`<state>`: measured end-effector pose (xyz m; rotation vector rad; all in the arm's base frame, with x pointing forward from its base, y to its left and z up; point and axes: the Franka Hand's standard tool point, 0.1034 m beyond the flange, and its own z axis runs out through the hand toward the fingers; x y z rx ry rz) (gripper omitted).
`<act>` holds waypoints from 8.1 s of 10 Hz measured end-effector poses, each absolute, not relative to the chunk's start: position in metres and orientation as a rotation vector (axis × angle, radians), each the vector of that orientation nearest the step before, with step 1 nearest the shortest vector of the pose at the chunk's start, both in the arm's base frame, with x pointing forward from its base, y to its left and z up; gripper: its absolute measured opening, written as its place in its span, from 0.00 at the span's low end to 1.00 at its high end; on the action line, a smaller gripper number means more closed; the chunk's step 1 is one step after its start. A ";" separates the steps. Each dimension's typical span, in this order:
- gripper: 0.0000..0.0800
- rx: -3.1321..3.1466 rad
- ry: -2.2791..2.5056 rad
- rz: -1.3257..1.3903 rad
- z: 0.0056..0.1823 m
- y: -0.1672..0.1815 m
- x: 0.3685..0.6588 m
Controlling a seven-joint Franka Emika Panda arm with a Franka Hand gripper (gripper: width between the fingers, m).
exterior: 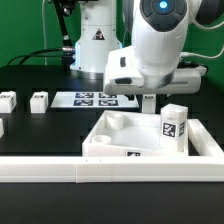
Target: Assemble square table
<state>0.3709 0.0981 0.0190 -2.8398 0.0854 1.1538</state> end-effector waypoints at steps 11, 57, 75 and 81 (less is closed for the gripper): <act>0.81 -2.765 0.095 1.322 0.011 0.095 0.362; 0.36 -3.072 -0.021 -0.500 0.132 -0.002 0.570; 0.36 -3.077 0.231 -0.795 0.094 -0.021 0.573; 0.36 -3.087 0.207 -0.792 0.083 -0.018 0.574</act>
Offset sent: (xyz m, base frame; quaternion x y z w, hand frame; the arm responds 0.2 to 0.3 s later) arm -0.0108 0.0034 -0.0084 0.0091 -0.0660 0.0159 0.9976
